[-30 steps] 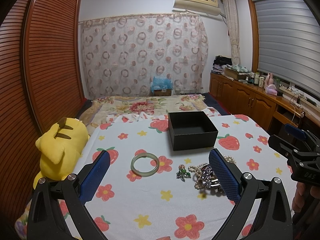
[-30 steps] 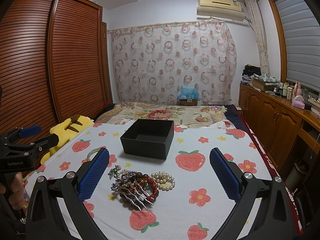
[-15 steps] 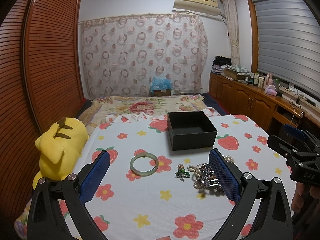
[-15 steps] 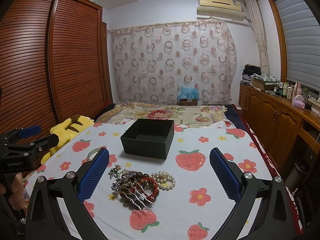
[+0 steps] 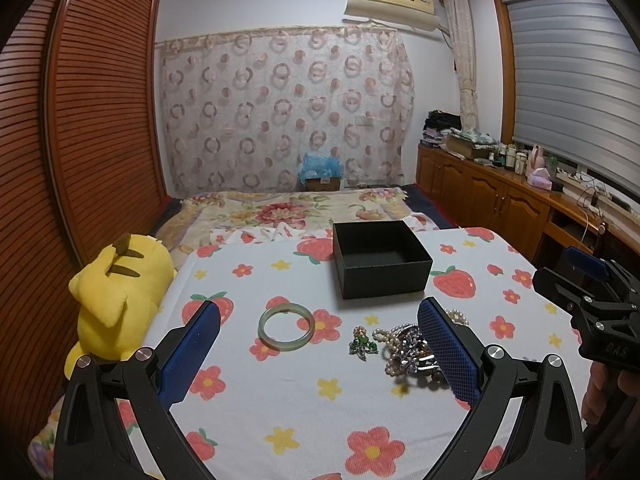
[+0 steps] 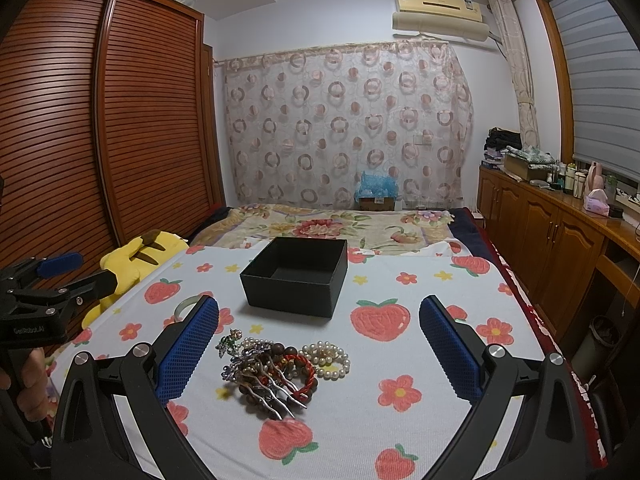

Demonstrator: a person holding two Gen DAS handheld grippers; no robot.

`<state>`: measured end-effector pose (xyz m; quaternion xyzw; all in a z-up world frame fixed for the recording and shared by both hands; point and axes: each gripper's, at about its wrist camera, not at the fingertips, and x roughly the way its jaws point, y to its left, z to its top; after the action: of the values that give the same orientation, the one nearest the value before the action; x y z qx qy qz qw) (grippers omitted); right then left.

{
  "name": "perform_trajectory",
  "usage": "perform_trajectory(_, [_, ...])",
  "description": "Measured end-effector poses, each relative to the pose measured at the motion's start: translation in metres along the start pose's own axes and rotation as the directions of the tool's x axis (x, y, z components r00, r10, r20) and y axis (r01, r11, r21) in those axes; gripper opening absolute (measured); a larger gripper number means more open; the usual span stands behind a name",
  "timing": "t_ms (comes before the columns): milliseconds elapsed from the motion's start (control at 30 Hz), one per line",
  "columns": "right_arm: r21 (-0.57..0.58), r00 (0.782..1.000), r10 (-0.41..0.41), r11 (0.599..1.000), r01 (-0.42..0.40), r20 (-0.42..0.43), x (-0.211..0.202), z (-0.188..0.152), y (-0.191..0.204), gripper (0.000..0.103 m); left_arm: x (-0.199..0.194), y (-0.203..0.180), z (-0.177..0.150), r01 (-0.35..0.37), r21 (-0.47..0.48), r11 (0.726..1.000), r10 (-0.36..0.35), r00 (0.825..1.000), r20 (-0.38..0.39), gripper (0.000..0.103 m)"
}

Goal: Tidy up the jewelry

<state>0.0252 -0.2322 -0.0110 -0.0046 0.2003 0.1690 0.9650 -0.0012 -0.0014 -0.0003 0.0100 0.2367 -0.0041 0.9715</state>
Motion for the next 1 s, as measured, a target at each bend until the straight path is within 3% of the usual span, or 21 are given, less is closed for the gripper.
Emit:
perform_trajectory(667, [-0.001, 1.0, 0.004, 1.0, -0.004, -0.002, 0.0, 0.001, 0.0, 0.101, 0.0, 0.0, 0.0, 0.001, 0.001, 1.0, -0.001, 1.0, -0.002, 0.095])
perform_trajectory(1000, [-0.039, 0.994, 0.092, 0.995, -0.095, -0.059, 0.018, -0.009, 0.007, 0.101, 0.024, 0.011, -0.009, 0.012, 0.012, 1.0, -0.011, 0.996, -0.085, 0.095])
